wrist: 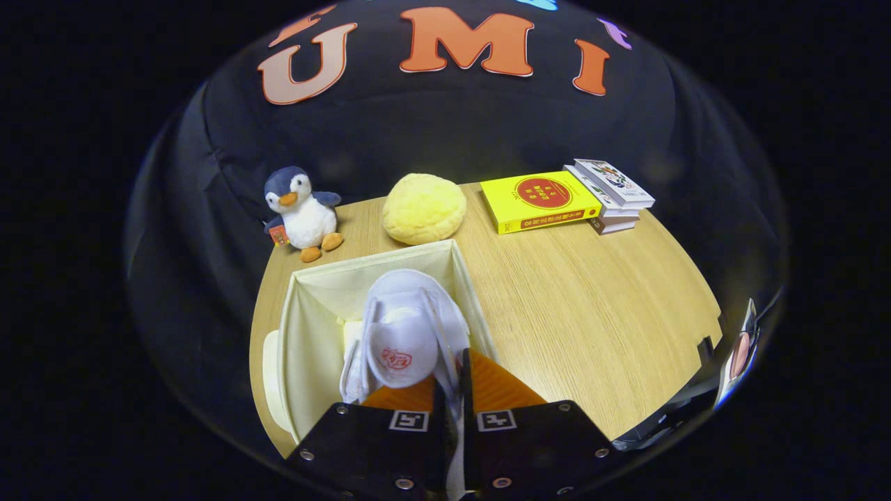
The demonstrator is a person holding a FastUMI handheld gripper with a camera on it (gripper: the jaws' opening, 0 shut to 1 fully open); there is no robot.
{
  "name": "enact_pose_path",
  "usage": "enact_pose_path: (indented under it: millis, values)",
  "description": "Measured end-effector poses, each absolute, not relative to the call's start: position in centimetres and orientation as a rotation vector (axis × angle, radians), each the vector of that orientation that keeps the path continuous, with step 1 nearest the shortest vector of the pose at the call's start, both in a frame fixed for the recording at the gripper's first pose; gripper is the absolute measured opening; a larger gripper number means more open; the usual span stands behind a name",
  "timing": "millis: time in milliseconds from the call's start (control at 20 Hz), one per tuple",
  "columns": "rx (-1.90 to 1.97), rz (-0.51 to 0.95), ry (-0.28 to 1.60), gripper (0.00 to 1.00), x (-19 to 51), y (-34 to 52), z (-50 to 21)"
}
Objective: Open the storage box then place both shoes into the box .Put the left shoe in first, then the right shoe, with the right side of both shoes facing outward in a uniform manner.
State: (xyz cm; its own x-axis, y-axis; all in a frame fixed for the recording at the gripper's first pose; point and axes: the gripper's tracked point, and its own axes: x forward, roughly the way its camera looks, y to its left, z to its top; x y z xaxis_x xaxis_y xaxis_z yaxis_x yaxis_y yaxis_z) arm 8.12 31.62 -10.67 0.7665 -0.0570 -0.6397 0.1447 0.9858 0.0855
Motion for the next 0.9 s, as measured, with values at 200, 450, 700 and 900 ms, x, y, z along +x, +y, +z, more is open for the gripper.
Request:
enact_pose_path:
  millis: [200,450,700,900]
  values:
    - [0.032,-0.12,0.573,0.47,8.1,30.8,-6.5]
    - [0.04,-0.094,0.487,0.89,7.2,29.8,-2.9]
    - [0.029,-0.091,0.407,0.98,5.4,26.4,-0.1]
    - [0.055,-0.072,0.348,0.99,4.4,23.0,2.2]
